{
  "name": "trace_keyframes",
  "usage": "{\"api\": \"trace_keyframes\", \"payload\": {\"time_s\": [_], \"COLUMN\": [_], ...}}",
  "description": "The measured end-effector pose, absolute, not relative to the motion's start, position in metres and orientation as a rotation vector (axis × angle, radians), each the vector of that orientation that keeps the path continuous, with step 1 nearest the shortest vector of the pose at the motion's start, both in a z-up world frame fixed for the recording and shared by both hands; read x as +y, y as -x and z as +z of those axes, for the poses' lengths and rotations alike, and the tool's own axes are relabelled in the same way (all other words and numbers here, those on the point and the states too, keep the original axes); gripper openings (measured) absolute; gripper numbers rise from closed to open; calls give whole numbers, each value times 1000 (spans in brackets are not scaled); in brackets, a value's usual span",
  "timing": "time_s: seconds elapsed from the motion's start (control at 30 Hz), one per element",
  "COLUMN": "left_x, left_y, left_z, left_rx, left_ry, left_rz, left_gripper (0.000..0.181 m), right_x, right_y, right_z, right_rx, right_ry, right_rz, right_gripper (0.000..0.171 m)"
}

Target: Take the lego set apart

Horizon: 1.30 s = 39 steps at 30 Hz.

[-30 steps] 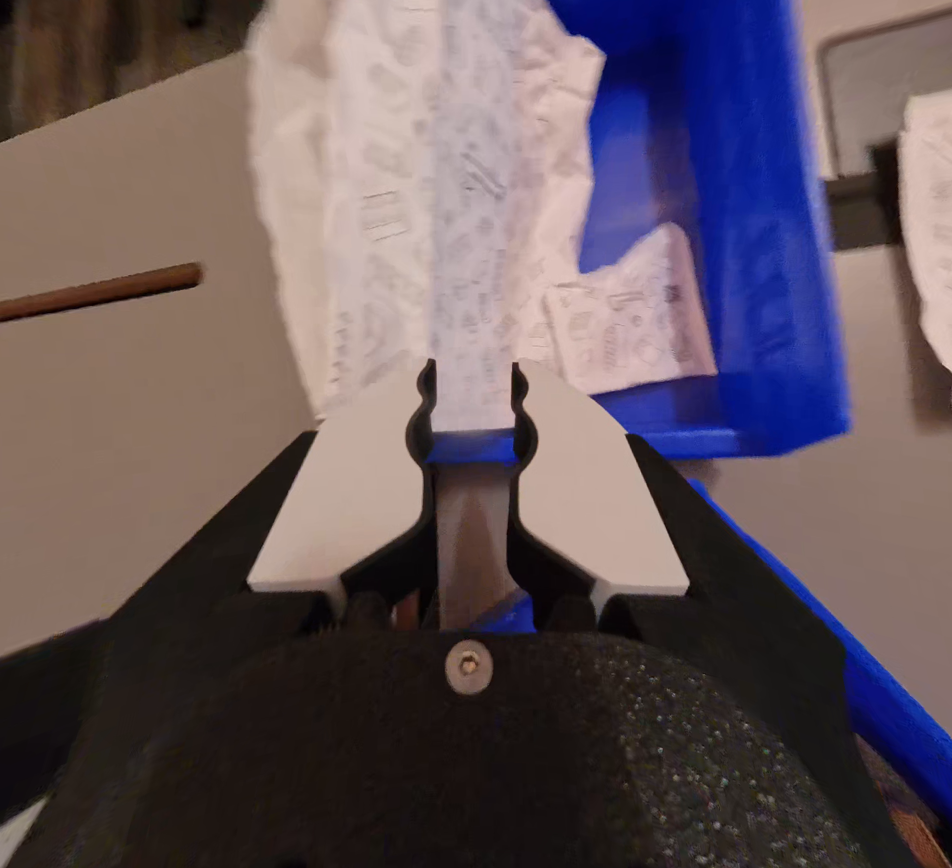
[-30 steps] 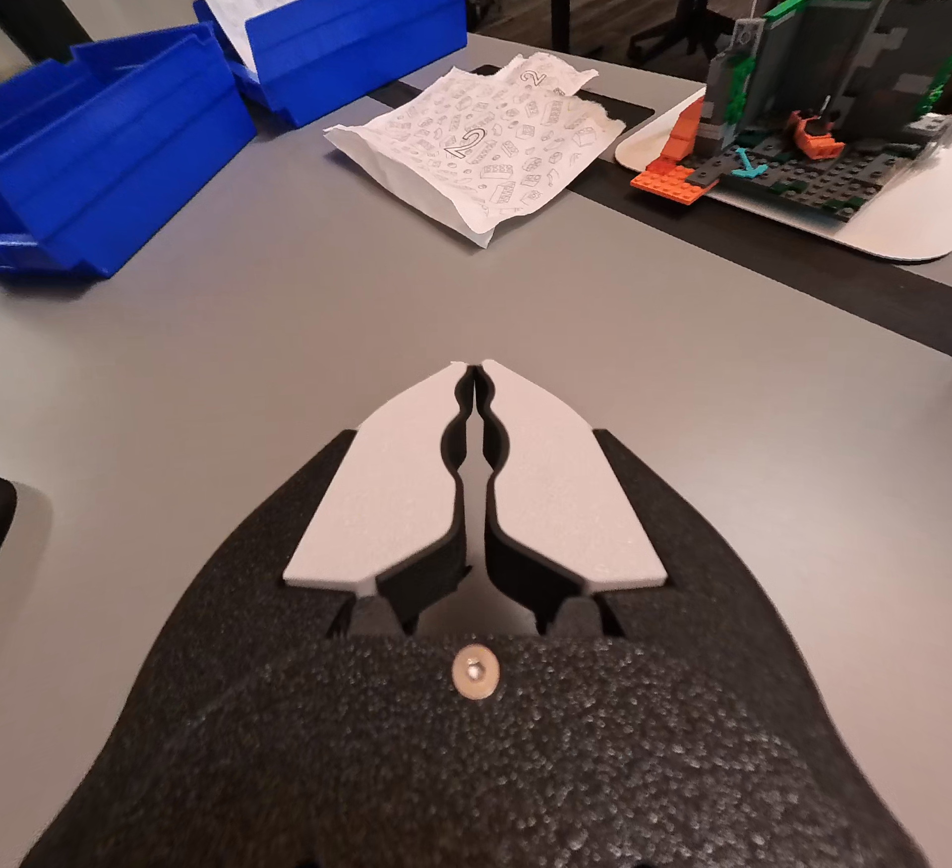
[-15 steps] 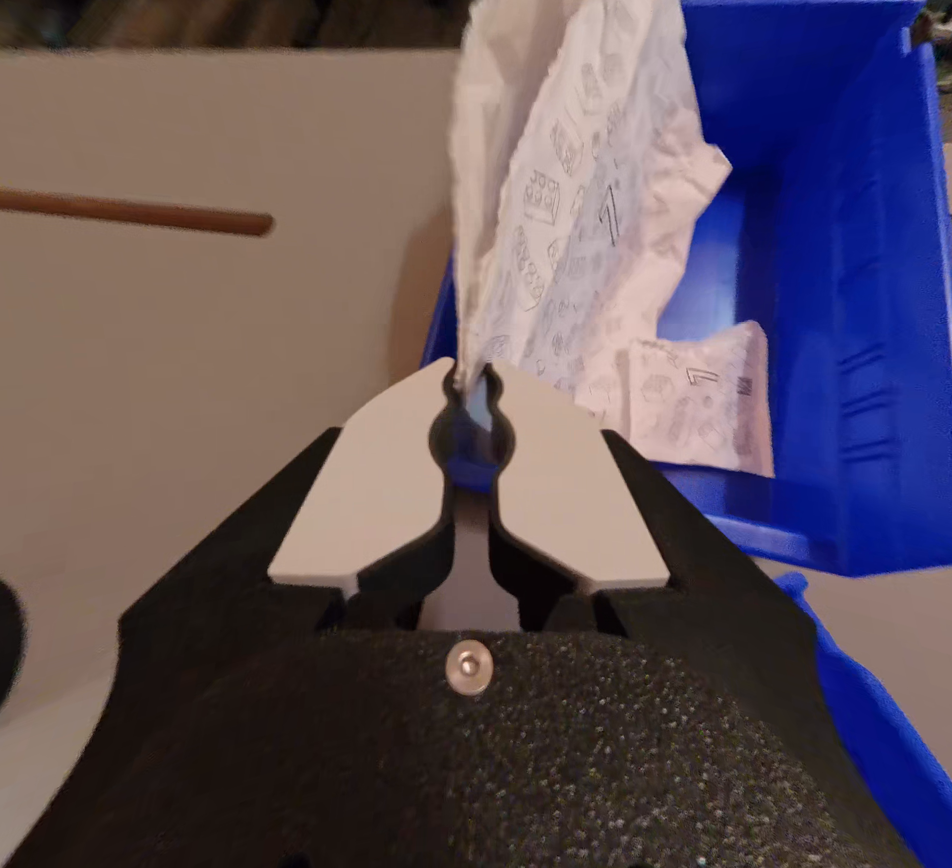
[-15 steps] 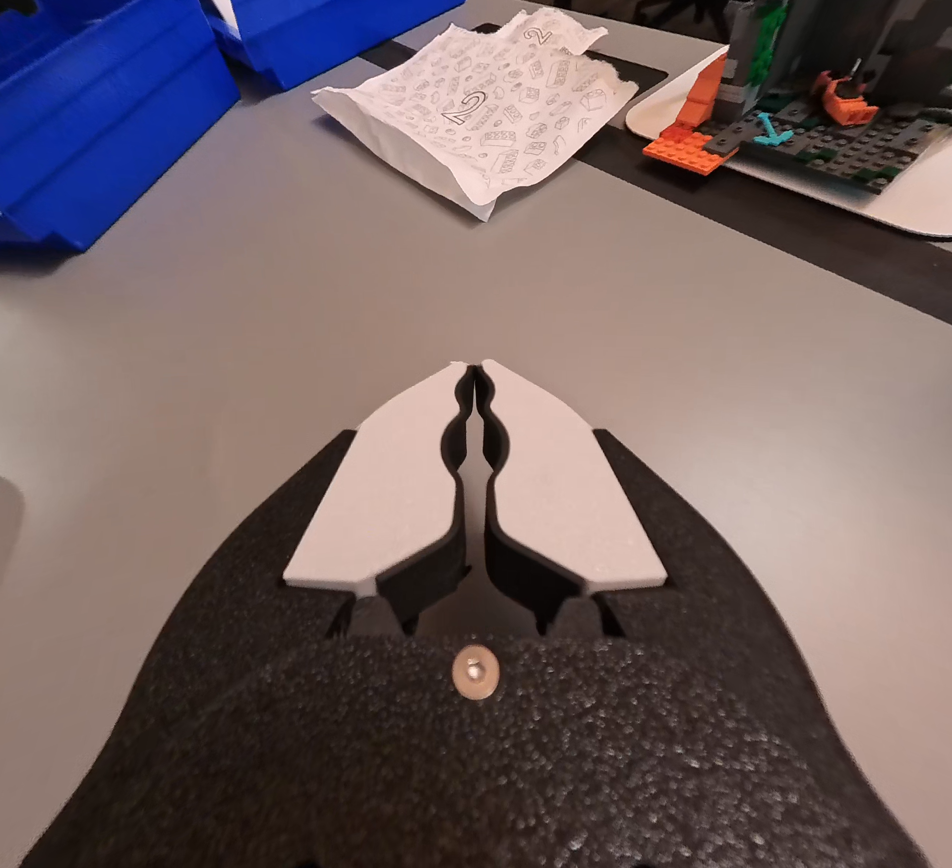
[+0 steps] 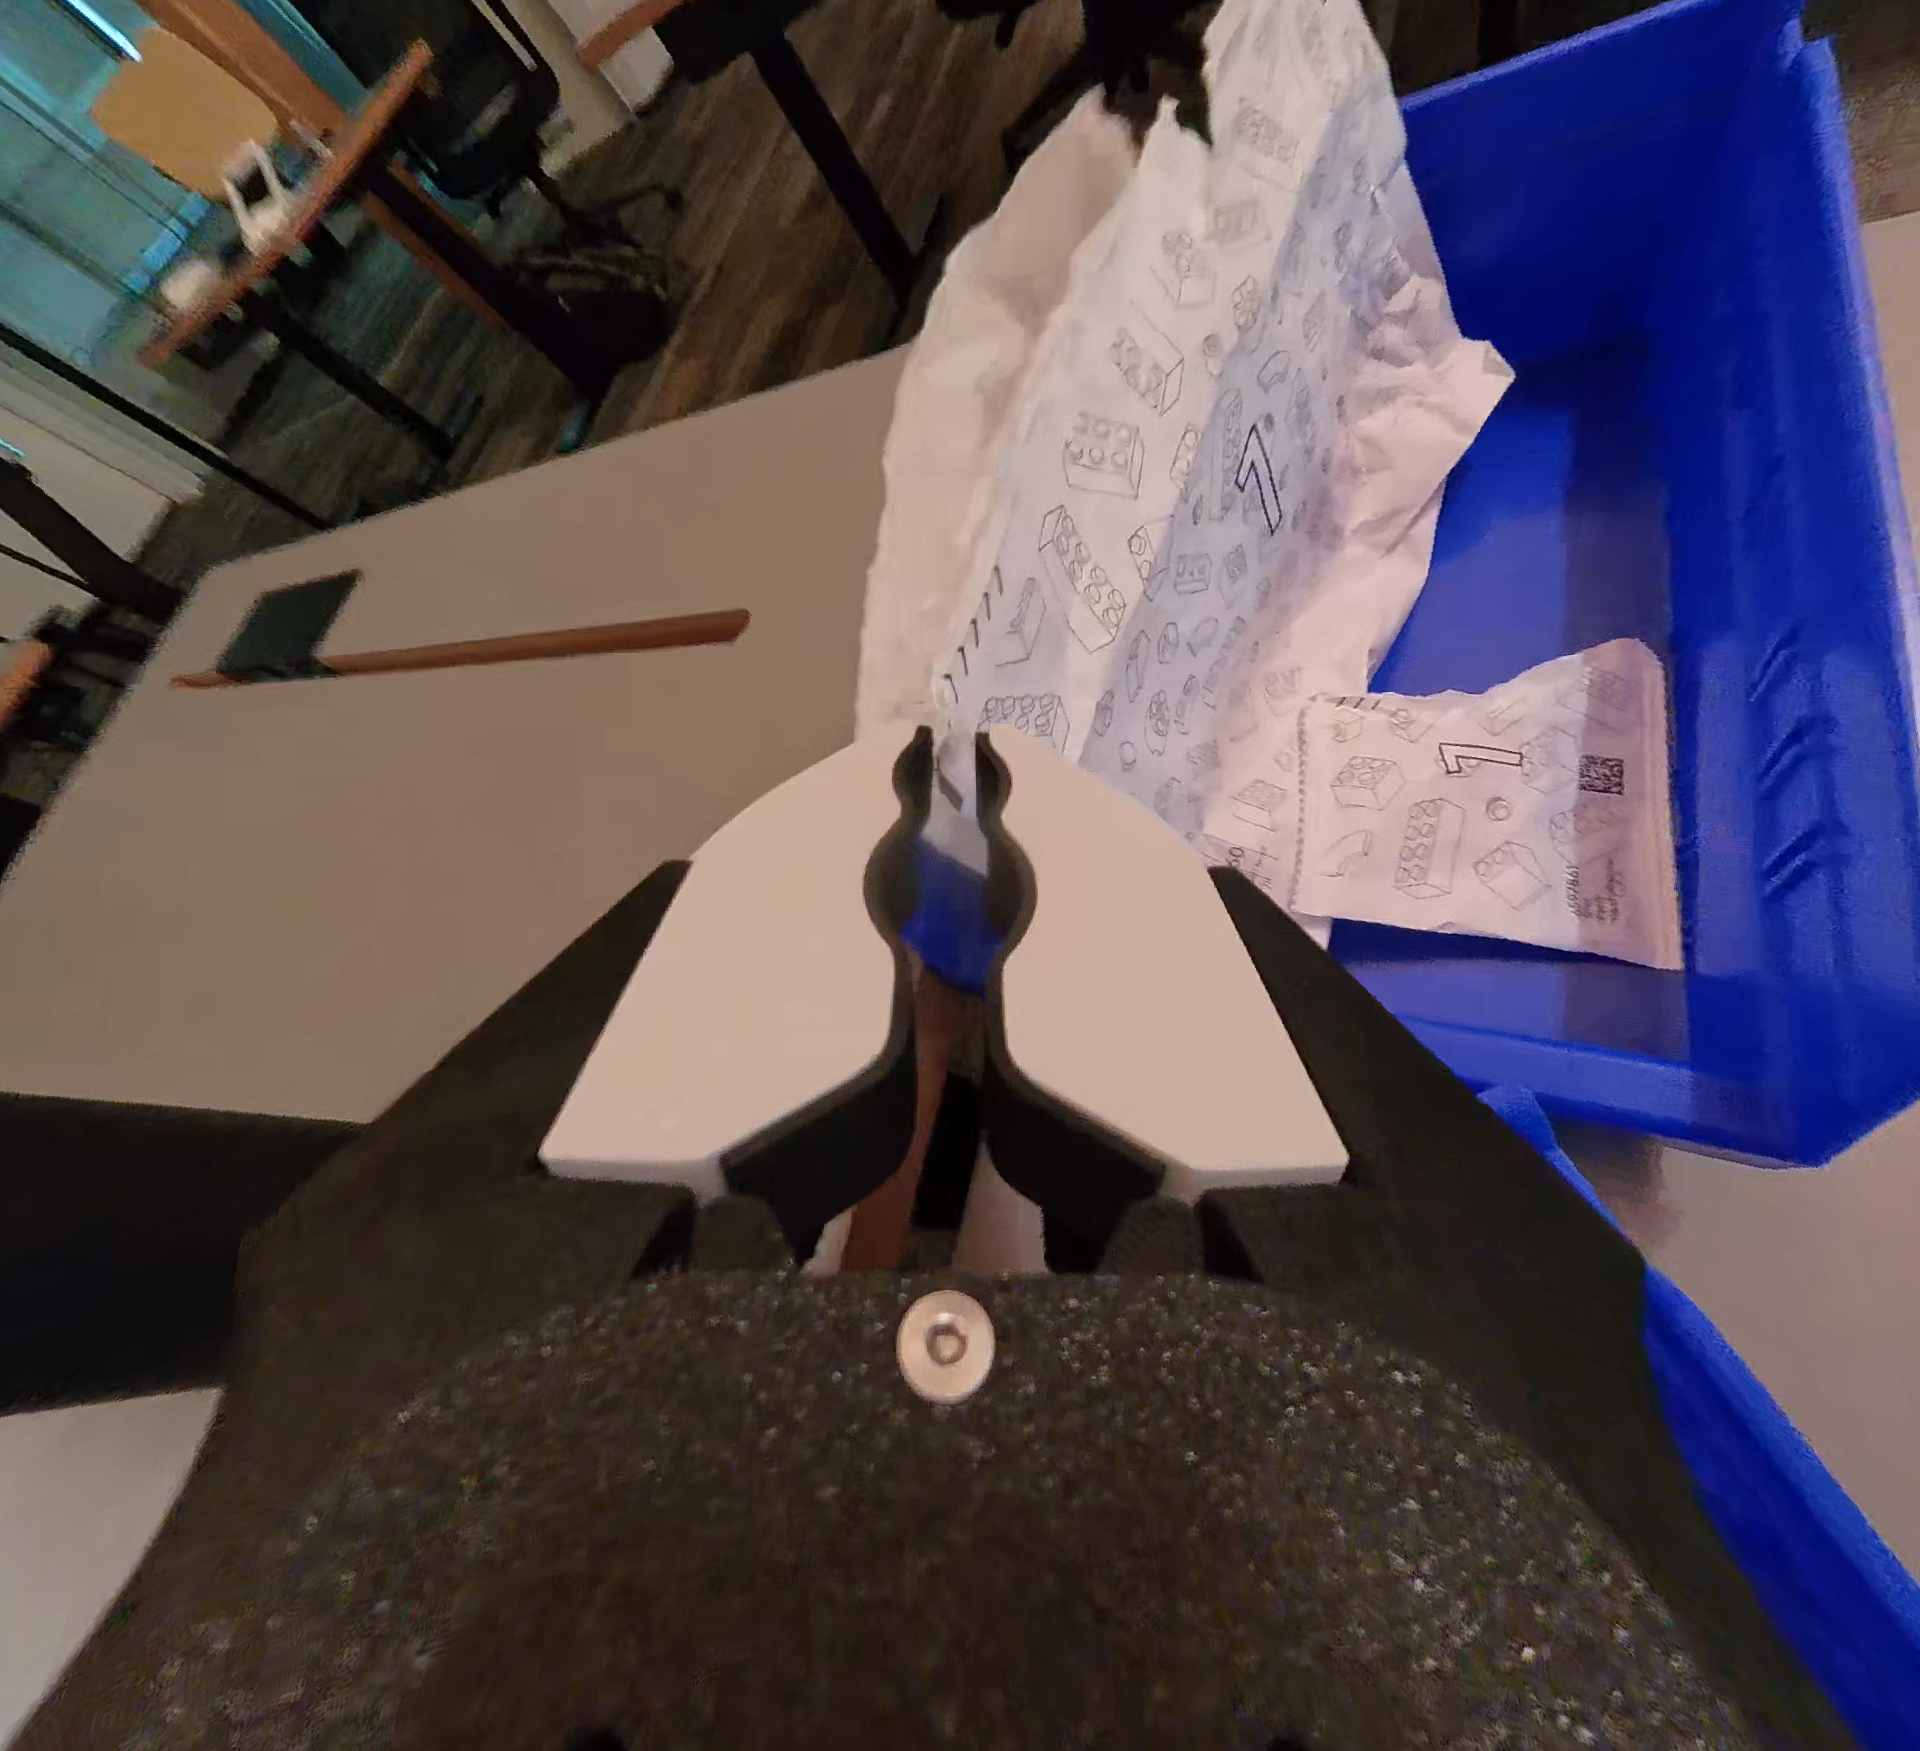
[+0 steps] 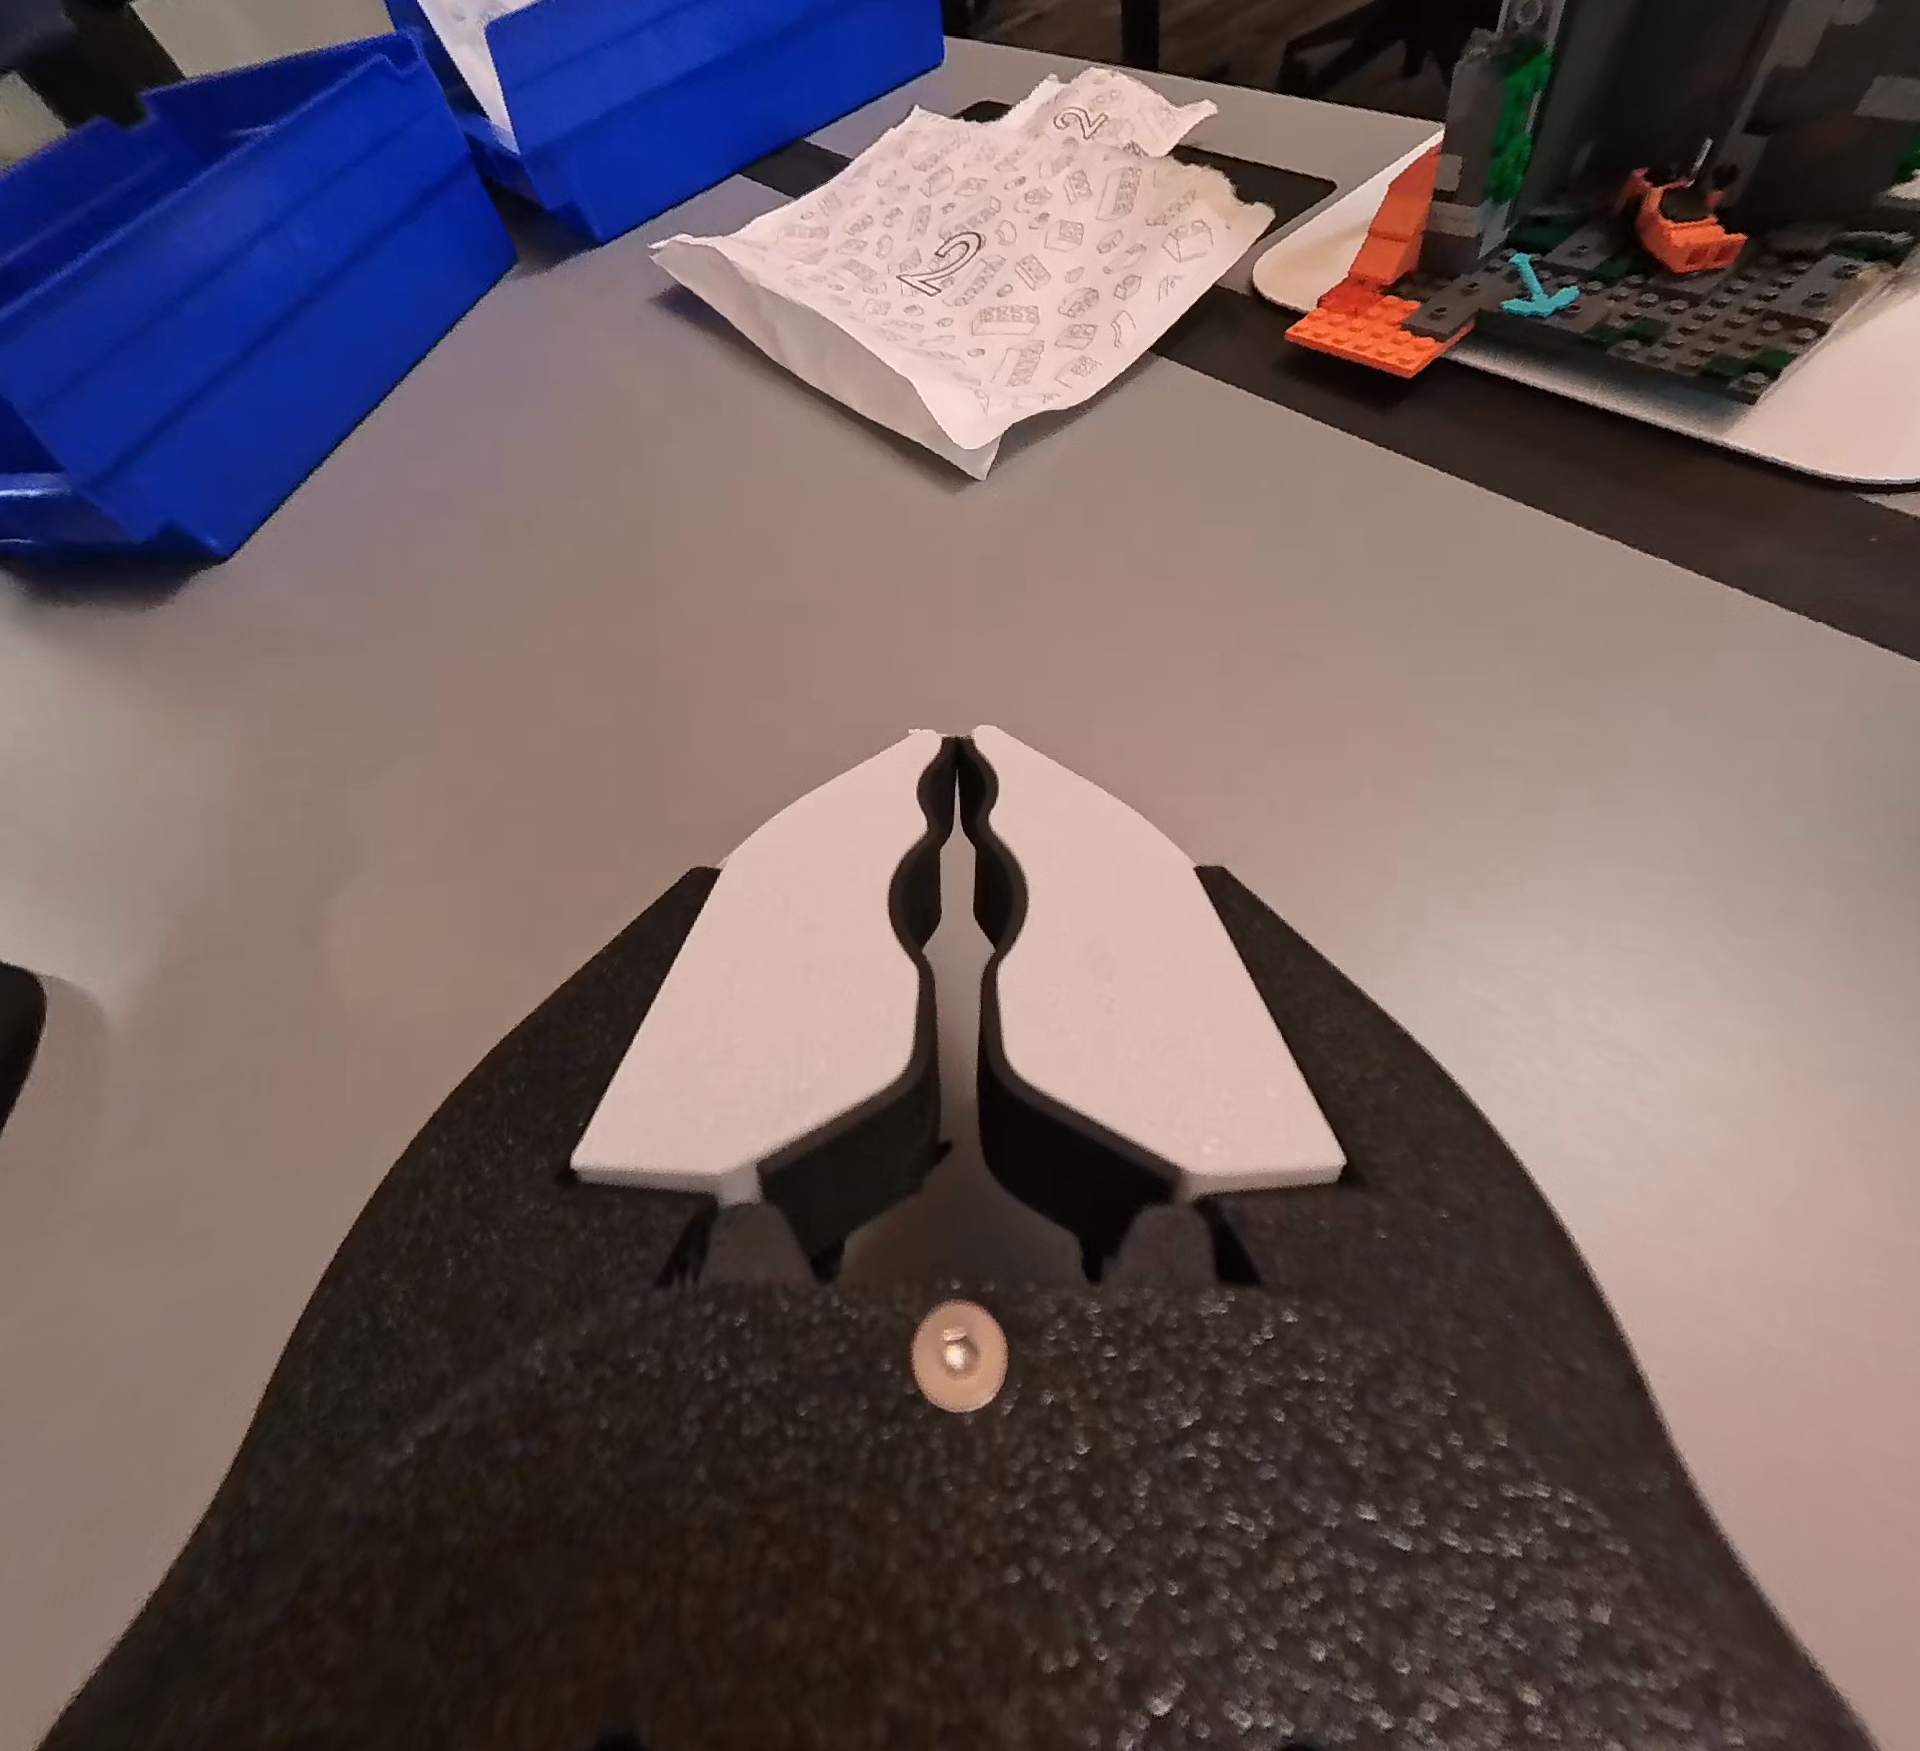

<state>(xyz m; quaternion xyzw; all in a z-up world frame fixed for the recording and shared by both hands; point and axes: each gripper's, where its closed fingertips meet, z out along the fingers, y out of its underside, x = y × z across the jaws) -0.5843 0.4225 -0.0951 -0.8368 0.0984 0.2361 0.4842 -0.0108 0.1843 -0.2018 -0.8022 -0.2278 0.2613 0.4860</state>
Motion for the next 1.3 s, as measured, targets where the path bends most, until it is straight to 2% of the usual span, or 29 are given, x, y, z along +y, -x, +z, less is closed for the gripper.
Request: {"api": "trace_keyframes", "payload": {"time_s": [0.23,0.73,0.83,0.93,1.1,1.3], "left_x": [423,393,384,383,379,370], "left_y": [546,414,404,407,420,458], "left_z": [-111,-130,-135,-134,-102,-37], "left_rx": [485,1025,1077,1069,971,703], "left_ry": [2015,1932,1945,1958,1914,1850], "left_rz": [571,-64,-165,-164,-199,-97], "left_gripper": [2,1,4,20,31,28], "right_x": [183,183,183,183,183,183], "right_y": [12,12,10,9,10,10], "right_z": [-198,-201,-199,-199,-199,-195], "right_rx": [-560,-562,-553,-546,-555,-548], "right_ry": [1944,1951,1947,1947,1947,1934], "right_rz": [635,636,639,646,644,654], "right_gripper": [0,0,0,0,0,0]}}
